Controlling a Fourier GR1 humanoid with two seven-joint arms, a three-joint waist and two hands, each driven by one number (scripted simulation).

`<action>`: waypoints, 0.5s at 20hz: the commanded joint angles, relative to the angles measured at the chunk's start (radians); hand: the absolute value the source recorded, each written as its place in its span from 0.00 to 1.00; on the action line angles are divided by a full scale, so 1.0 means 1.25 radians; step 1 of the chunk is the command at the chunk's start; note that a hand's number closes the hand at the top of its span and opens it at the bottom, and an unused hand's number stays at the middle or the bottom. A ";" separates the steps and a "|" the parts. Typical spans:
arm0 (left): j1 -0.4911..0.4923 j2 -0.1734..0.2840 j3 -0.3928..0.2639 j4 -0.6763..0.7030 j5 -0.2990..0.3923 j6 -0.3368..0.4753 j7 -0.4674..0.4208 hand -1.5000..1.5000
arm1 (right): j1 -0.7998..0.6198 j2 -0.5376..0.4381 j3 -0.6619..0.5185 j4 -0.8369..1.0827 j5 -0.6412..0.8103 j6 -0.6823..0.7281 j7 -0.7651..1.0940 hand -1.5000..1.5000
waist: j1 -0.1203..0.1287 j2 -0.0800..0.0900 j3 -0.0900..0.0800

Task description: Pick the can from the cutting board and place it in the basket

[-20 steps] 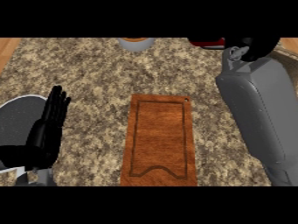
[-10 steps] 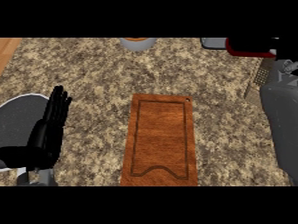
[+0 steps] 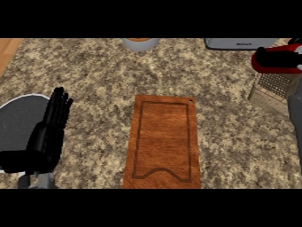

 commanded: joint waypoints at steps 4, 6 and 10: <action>-0.027 0.001 0.034 0.055 0.021 -0.014 -0.021 0.50 | 0.061 -0.028 -0.059 0.069 -0.045 -0.054 -0.103 1.00 | -0.002 0.001 0.000; 0.009 -0.009 0.008 0.022 0.009 -0.019 -0.037 0.50 | 0.078 -0.007 -0.058 0.047 -0.050 -0.082 -0.106 1.00 | -0.001 0.000 0.000; -0.020 -0.019 -0.001 0.021 -0.009 0.001 0.013 0.50 | 0.101 -0.005 -0.060 0.074 -0.041 -0.105 -0.121 1.00 | 0.000 0.000 0.000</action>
